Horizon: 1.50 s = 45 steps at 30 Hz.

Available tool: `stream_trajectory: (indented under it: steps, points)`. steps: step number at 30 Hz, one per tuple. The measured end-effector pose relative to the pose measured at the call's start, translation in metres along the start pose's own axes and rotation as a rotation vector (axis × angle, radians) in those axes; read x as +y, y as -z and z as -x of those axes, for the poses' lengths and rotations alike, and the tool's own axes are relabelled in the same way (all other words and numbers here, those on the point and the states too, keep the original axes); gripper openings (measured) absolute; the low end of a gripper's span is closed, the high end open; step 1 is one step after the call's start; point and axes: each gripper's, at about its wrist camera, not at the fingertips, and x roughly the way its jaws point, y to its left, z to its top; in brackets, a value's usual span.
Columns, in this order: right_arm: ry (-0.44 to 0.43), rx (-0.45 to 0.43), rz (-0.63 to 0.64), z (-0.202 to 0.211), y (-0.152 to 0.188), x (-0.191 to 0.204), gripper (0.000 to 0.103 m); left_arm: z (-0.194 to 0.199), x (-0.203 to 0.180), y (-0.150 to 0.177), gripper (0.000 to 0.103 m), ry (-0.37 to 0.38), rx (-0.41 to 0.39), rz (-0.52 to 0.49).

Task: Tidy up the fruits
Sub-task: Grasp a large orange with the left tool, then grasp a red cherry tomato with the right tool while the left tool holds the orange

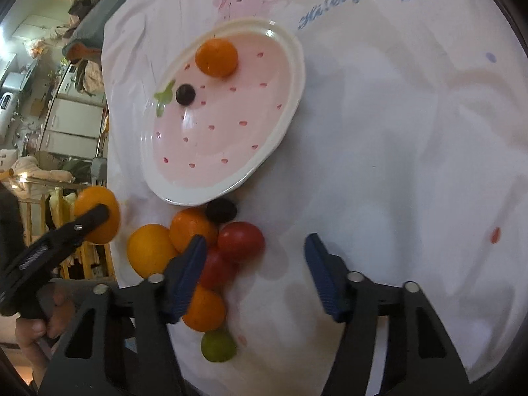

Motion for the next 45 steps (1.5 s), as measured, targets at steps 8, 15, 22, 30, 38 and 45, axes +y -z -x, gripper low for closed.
stream_trajectory:
  steps: [8,15,22,30,38,45]
  points:
    - [-0.007,0.032,0.032,-0.015,-0.001,0.012,0.048,-0.002,-0.004,-0.003,0.054,0.003,-0.007,-0.004]
    - [0.022,0.013,0.082,-0.015,0.001,0.016,0.035,-0.008,-0.013,-0.001,0.054,0.0,-0.003,-0.028]
    - [-0.017,-0.031,0.073,0.003,0.002,0.013,0.035,-0.014,-0.015,-0.001,0.054,-0.021,-0.025,-0.045]
    - [-0.037,-0.06,0.089,0.015,0.005,0.02,0.035,-0.015,-0.003,0.004,0.054,0.014,-0.009,-0.021]
    - [-0.094,-0.154,0.14,0.049,0.006,0.038,0.035,0.024,-0.015,0.015,0.054,-0.047,-0.059,-0.049]
    - [-0.111,-0.238,0.153,0.081,0.005,0.038,0.035,0.065,-0.039,0.008,0.054,-0.062,-0.122,-0.089]
